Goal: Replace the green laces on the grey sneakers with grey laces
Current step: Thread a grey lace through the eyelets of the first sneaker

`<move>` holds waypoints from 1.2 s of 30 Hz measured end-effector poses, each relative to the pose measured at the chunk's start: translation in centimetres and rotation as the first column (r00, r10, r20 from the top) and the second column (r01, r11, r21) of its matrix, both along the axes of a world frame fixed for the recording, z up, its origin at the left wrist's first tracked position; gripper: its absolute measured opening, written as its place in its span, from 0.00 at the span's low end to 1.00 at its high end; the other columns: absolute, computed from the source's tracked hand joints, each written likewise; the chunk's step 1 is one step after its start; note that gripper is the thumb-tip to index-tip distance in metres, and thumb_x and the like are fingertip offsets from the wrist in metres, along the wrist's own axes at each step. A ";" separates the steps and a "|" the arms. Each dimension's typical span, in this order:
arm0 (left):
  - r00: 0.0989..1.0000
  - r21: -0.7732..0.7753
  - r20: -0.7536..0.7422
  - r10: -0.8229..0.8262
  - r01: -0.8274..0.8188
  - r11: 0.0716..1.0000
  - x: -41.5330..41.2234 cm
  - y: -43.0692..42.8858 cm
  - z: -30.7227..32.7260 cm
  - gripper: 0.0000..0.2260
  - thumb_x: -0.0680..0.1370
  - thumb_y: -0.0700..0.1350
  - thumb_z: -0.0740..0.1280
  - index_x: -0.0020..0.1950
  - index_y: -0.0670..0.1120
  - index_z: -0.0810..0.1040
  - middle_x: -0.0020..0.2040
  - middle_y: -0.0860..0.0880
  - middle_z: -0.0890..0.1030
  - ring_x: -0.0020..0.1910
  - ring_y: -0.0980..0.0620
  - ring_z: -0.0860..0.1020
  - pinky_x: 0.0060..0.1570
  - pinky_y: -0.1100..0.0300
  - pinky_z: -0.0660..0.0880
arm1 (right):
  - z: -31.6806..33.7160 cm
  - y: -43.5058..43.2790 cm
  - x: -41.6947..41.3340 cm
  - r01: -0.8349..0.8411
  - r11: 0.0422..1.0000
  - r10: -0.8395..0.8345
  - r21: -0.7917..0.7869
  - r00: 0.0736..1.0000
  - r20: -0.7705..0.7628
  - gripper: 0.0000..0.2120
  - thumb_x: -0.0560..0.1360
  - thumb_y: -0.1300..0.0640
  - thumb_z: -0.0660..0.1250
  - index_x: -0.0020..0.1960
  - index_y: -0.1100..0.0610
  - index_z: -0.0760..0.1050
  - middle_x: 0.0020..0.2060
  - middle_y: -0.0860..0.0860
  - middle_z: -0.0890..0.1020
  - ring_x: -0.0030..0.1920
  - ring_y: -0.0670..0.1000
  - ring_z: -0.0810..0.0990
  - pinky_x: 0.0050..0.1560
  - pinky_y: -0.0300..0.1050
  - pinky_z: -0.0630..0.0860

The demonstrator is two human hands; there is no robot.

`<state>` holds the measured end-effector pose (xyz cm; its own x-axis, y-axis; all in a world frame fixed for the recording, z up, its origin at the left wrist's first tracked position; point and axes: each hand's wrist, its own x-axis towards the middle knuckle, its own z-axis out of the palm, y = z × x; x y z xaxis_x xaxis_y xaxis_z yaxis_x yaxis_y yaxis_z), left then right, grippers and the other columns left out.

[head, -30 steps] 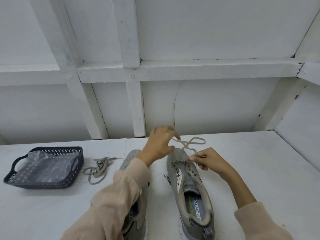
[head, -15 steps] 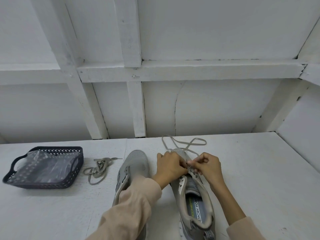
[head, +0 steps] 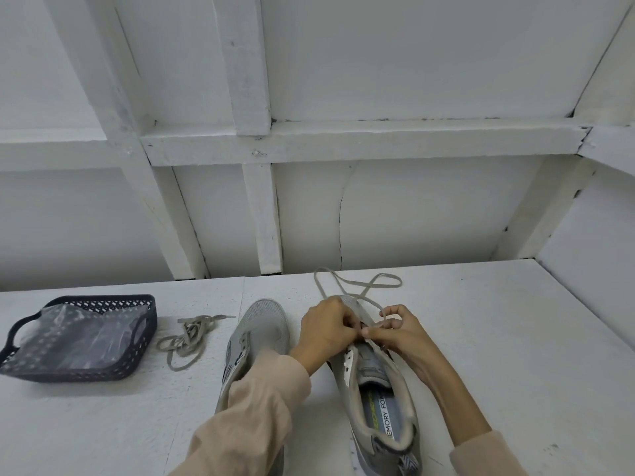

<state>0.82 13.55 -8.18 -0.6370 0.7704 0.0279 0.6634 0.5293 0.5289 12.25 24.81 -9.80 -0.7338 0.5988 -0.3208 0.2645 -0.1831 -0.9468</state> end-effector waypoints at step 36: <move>0.976 -0.242 -0.149 -0.158 0.119 0.963 0.9 -0.2 2.6 0.12 0.76 0.47 0.63 0.56 0.53 0.82 0.56 0.49 0.81 0.57 0.46 0.77 0.47 0.58 0.68 | -0.7 -1.9 -0.2 0.137 0.973 -0.144 0.183 0.989 0.026 0.19 0.59 0.53 0.74 0.48 0.56 0.75 0.39 0.56 0.81 0.38 0.52 0.80 0.42 0.49 0.79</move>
<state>1.69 13.36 -5.56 -0.5253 0.8485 -0.0643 0.8065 0.5206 0.2803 12.06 22.90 -10.48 -0.6272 0.7459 -0.2242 0.2851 -0.0480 -0.9573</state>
